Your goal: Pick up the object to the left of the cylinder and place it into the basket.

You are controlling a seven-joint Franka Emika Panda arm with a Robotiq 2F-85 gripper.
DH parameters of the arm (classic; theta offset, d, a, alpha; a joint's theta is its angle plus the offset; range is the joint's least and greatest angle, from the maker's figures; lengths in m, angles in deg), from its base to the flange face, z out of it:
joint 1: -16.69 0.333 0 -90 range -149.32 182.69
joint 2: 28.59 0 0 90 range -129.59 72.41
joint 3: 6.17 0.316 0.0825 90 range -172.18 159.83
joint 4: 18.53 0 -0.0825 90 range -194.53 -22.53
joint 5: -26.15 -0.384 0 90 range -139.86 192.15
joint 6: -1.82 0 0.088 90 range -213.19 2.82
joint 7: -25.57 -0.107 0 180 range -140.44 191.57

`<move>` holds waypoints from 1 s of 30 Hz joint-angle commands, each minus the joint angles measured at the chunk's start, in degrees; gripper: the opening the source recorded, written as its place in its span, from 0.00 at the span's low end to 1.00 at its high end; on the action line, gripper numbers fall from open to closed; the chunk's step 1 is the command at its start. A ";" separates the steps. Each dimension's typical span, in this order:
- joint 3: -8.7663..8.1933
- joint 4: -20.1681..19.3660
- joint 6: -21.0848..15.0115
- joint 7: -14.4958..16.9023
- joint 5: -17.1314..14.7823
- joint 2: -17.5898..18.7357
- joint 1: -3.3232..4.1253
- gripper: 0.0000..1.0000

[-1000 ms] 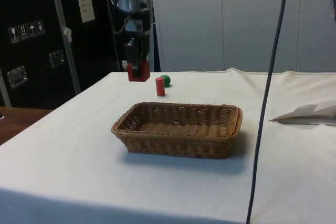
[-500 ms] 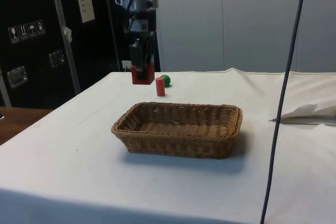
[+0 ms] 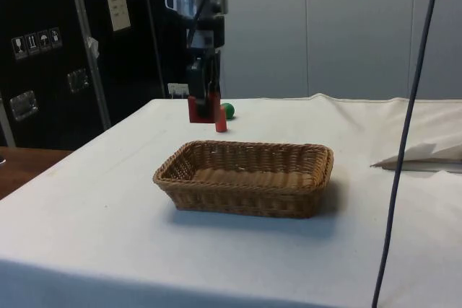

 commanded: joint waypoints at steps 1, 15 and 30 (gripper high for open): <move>0.23 -0.46 -0.23 -0.40 0.34 -0.29 0.00 0.00; 3.55 -6.30 -4.70 -8.14 6.59 -2.52 0.40 0.00; 6.76 -12.20 -10.60 -14.32 11.12 -2.41 0.34 0.00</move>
